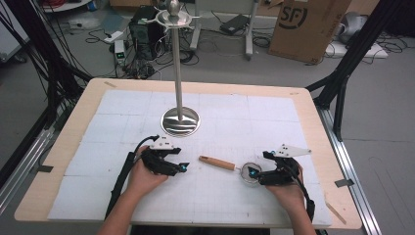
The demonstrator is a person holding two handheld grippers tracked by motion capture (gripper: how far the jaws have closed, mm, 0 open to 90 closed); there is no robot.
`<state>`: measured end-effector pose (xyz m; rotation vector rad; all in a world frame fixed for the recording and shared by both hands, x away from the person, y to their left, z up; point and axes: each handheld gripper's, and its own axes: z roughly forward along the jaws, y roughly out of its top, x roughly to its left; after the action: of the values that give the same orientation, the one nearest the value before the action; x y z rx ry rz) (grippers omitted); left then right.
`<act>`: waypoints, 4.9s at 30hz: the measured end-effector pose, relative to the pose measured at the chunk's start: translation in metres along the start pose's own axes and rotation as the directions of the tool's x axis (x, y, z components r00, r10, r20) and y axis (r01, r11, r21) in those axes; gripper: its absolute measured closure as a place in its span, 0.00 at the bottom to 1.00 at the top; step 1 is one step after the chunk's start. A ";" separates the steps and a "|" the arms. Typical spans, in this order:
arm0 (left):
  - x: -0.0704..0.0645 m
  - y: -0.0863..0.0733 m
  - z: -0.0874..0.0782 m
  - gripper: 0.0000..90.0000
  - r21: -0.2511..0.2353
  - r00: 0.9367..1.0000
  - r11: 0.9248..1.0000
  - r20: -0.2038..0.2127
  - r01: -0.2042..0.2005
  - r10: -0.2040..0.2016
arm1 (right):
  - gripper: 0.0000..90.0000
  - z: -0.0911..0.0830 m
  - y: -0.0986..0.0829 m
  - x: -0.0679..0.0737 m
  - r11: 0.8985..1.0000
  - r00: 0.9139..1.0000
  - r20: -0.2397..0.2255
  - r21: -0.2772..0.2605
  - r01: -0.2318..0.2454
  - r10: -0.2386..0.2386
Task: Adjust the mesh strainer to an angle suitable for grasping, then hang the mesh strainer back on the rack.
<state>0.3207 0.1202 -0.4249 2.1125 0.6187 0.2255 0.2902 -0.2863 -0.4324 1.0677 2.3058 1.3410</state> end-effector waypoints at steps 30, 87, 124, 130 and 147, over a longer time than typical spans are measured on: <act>0.020 -0.012 -0.056 0.13 -0.145 0.996 0.988 -0.067 0.050 -0.060 | 0.11 0.002 0.002 0.000 1.000 1.000 -0.002 0.003 0.005 -0.005; 0.024 -0.019 -0.064 0.13 -0.169 0.994 0.984 -0.083 0.053 -0.068 | 0.63 0.072 0.044 0.039 0.888 0.966 -0.140 0.381 0.257 -0.219; 0.025 -0.019 -0.063 0.14 -0.171 0.995 0.984 -0.079 0.052 -0.066 | 0.70 0.087 0.066 0.049 0.785 0.967 -0.159 0.565 0.254 -0.198; 0.025 -0.019 -0.064 0.14 -0.173 0.995 0.984 -0.080 0.051 -0.066 | 0.76 0.087 0.068 0.045 0.783 0.970 -0.161 0.573 0.242 -0.182; 0.026 -0.020 -0.066 0.14 -0.176 0.994 0.983 -0.080 0.057 -0.072 | 0.77 0.064 0.083 0.049 0.898 0.967 -0.101 0.360 0.254 -0.233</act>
<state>0.3111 0.1896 -0.4044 1.9198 0.6917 0.3242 0.3301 -0.1859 -0.3907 0.8038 2.6990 0.8708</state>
